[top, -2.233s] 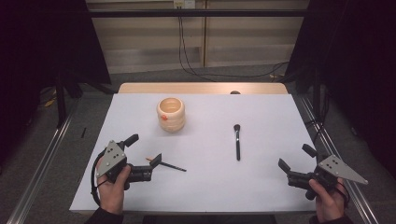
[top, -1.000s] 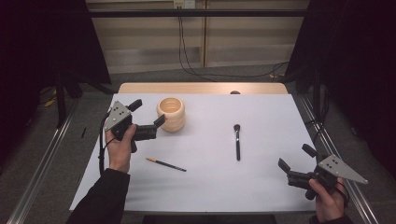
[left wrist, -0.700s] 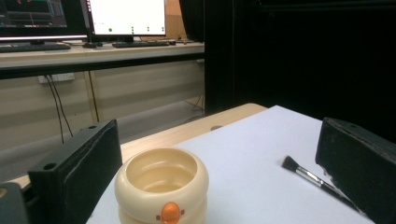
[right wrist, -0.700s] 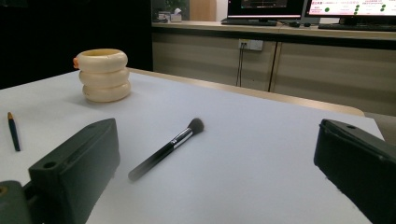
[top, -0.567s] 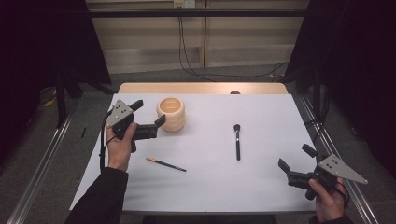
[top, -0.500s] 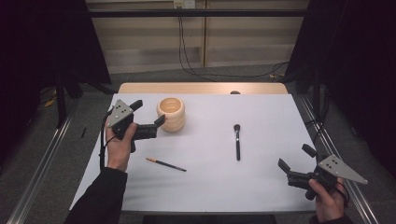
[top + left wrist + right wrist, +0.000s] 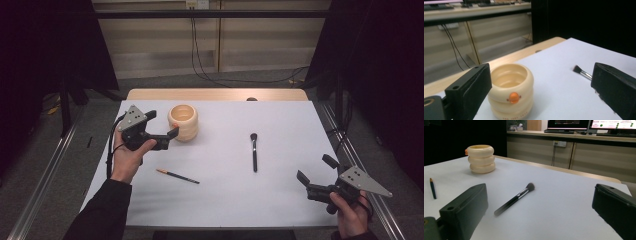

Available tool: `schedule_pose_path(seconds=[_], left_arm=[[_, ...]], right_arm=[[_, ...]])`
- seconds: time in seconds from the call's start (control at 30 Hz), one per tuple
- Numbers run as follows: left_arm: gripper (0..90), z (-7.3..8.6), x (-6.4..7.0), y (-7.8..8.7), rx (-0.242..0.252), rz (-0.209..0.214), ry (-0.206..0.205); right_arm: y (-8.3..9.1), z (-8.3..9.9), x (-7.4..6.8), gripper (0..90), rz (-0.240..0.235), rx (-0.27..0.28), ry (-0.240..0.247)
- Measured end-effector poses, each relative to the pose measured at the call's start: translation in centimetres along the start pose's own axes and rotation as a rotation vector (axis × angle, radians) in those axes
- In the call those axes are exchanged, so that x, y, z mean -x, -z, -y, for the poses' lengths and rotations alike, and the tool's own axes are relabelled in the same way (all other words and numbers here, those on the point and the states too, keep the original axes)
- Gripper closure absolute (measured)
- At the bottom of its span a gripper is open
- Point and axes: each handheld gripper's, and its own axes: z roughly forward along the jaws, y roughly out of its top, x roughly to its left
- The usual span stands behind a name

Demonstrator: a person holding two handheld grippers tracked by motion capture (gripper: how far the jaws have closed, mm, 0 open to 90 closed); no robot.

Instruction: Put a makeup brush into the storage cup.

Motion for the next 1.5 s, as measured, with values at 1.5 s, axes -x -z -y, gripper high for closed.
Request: schedule_pose_path(seconds=[1.5], left_arm=[[8.5, 2.0, -0.1, -4.5, -0.995, 0.154, 0.065]], right_arm=[[-0.3, 0.1, -0.4, 0.0, -0.047, -0.023, 0.001]])
